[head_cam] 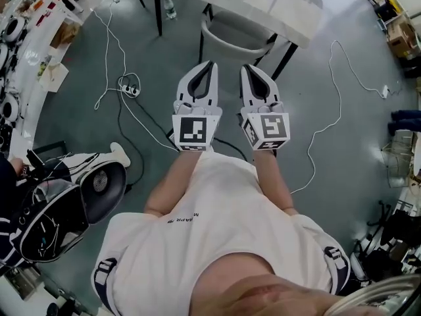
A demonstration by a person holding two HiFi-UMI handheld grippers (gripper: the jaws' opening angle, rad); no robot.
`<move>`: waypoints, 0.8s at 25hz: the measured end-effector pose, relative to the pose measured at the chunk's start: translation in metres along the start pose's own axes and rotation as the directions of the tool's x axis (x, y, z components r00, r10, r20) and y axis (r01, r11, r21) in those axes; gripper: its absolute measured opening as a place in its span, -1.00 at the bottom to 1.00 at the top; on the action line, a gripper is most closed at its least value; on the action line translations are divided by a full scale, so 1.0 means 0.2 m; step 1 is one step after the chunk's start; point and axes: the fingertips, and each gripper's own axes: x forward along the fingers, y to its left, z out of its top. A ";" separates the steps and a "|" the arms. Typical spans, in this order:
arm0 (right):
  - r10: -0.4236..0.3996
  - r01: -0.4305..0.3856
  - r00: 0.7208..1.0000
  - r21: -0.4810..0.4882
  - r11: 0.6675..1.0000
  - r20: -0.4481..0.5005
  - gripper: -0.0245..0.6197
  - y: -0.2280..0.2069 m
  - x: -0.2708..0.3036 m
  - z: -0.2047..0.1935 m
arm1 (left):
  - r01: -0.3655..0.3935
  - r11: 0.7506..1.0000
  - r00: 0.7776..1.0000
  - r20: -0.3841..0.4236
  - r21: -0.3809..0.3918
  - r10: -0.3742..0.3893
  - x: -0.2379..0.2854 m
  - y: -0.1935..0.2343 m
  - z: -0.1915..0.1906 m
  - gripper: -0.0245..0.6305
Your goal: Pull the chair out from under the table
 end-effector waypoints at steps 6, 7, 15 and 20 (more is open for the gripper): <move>-0.051 0.051 0.998 -0.008 0.999 -0.030 -0.88 -0.03 0.21 -0.08 | 0.050 0.998 0.998 -0.041 -0.024 -0.051 0.14 0.13 -0.16 -0.91; -0.056 0.056 0.998 -0.013 0.998 -0.037 -0.88 -0.03 0.23 -0.09 | 0.058 0.998 0.997 -0.044 -0.025 -0.059 0.16 0.14 -0.17 -0.91; -0.082 0.076 0.989 -0.055 0.996 -0.125 -0.88 -0.15 0.38 -0.21 | 0.100 0.993 0.985 -0.150 0.066 -0.089 0.36 0.16 -0.34 -0.91; -0.075 0.064 0.977 -0.063 0.996 -0.198 -0.88 -0.31 0.48 -0.30 | 0.125 0.981 0.968 -0.236 0.152 -0.086 0.49 0.17 -0.44 -0.91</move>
